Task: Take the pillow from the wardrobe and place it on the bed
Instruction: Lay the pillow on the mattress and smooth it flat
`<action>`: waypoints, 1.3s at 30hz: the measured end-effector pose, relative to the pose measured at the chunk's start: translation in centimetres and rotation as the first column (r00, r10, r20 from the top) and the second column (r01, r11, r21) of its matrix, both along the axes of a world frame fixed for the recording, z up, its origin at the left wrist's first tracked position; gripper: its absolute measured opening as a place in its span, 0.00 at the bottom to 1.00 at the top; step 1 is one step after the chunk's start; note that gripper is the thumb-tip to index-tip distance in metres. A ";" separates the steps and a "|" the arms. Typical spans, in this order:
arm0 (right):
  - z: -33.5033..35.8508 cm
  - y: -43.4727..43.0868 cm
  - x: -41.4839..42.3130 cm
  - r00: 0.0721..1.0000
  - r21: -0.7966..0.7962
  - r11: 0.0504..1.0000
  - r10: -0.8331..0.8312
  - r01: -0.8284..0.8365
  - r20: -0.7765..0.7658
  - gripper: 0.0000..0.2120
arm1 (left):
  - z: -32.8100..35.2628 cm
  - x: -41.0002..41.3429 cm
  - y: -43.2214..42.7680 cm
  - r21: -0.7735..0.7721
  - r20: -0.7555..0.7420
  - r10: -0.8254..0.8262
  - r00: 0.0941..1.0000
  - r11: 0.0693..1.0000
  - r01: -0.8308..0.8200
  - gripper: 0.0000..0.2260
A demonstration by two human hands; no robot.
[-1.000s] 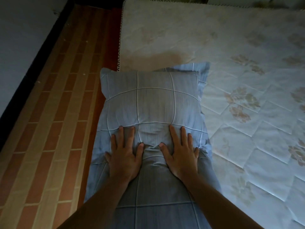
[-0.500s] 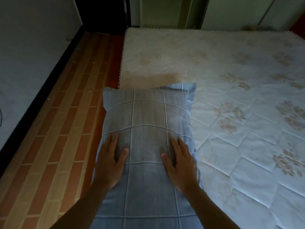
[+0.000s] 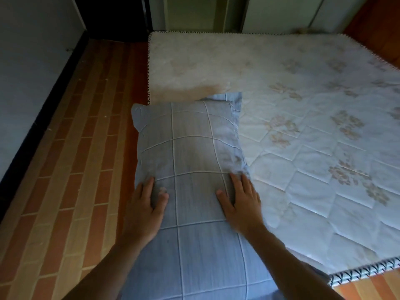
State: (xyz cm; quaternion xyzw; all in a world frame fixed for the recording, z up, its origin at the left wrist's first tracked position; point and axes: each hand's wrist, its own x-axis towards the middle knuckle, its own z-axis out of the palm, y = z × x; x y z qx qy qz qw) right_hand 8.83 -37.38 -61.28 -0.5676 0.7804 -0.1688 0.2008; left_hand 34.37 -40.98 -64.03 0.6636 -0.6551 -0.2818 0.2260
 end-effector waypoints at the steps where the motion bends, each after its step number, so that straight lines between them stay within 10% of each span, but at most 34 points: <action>1: 0.1 1.3 0.1 0.999 0.029 0.999 -0.034 0.034 0.007 0.35 | 0.0 0.5 1.0 0.006 -0.004 -0.007 1.000 1.000 0.007 0.33; 9: 0.5 7.9 0.2 0.959 0.166 0.948 -0.281 0.273 0.026 0.46 | -1.4 1.8 6.9 0.335 0.015 0.109 0.994 0.936 -0.108 0.40; 30: -1.4 9.7 -3.3 0.922 0.183 0.924 -0.361 0.335 0.137 0.45 | 1.8 -3.8 7.2 0.172 -0.022 -0.014 1.000 0.985 0.018 0.32; 39: 1.8 3.9 2.2 0.887 0.033 0.891 -0.446 0.453 -0.119 0.42 | 1.7 0.2 3.0 0.306 -0.069 -0.135 0.988 0.940 0.150 0.37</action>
